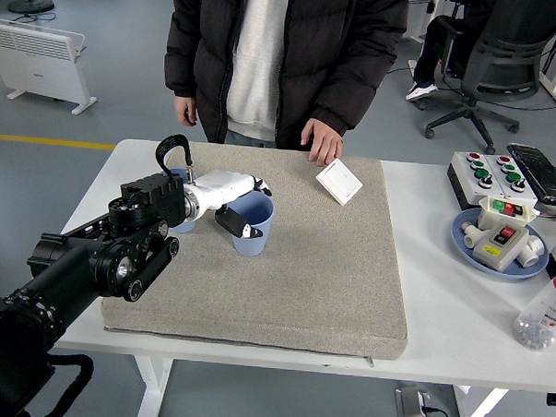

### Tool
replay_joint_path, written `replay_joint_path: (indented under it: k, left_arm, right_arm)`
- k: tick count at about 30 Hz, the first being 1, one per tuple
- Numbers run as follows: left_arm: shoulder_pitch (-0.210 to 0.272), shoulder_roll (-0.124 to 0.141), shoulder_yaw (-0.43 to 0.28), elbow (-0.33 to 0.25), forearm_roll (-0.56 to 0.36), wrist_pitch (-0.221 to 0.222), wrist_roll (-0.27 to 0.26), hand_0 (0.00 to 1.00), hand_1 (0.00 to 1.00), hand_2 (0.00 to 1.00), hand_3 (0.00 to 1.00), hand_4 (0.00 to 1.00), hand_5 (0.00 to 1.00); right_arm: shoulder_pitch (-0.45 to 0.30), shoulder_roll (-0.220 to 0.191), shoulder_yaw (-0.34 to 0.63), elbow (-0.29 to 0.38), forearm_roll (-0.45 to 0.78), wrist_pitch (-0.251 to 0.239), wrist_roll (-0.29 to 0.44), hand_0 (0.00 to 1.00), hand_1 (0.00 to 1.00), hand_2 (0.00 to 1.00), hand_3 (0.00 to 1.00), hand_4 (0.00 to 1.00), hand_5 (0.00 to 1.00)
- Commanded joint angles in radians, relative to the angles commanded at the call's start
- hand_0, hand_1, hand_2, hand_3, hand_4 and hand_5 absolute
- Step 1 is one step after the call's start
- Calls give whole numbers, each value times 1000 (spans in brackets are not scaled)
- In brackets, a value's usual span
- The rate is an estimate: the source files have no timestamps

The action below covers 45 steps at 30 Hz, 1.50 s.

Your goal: Push cup pick cup insert cup

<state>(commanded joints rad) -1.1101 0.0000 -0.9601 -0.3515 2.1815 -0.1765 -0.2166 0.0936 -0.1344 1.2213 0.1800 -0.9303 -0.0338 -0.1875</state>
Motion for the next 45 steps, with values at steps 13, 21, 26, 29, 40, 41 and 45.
replay_joint_path:
  k: [13,21,26,29,40,41,45]
  left_arm:
    - [6,0,3,-36,9,-4,1,499,587,592,564,519,2]
    - [9,0,-23,-155,20,-82,47,511,584,583,560,496,2]
    - [2,9,-71,-236,34,-133,80,553,574,568,549,376,2]
    - [-5,31,-81,-276,39,-167,105,548,566,562,544,392,2]
    - [-49,163,-105,-305,77,-203,128,546,567,561,544,410,2]
    - [-50,168,-109,-303,81,-203,128,558,567,562,546,413,2]
    - [-59,204,-152,-282,87,-204,126,558,567,562,546,413,2]
  right_arm:
    - [-1,0,2,0,1,0,1,757,630,648,559,83,462]
    - [-3,0,5,0,2,-1,2,757,630,648,559,83,462]
    - [-6,0,7,0,4,-1,2,756,629,648,559,84,463]
    - [-9,0,7,0,5,-1,2,756,629,648,559,83,462]
    - [-18,-1,10,0,5,-2,1,756,627,648,559,83,462]
    - [-19,0,10,0,6,-2,1,756,627,648,559,83,463]
    - [-21,0,12,0,6,-3,1,756,627,648,559,83,463]
